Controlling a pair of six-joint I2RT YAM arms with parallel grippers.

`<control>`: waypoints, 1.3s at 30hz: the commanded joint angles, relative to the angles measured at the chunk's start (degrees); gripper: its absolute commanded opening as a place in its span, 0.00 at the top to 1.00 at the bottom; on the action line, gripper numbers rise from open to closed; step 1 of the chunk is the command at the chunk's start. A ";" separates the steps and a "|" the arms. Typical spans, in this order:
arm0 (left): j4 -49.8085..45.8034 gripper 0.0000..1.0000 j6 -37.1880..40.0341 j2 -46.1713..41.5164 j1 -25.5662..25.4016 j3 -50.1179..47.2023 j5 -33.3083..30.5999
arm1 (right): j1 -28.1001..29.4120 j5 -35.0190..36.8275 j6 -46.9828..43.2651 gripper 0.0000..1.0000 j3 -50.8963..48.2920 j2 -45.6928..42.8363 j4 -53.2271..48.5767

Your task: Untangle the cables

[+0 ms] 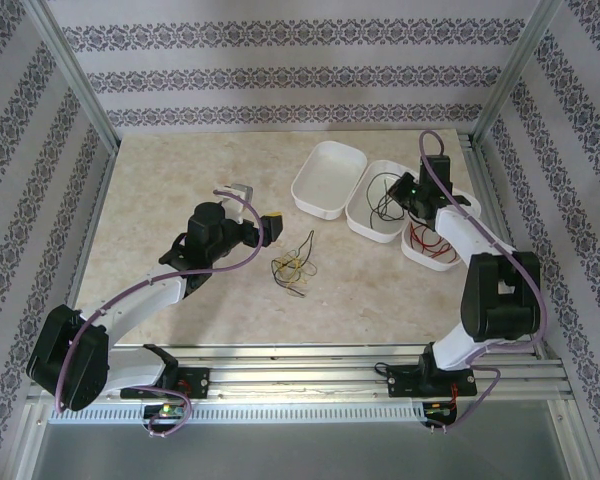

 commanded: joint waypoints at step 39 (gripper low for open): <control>-0.55 0.01 -0.11 0.34 -0.43 0.93 -0.09 | 3.04 13.28 -14.72 0.49 13.50 9.65 -13.33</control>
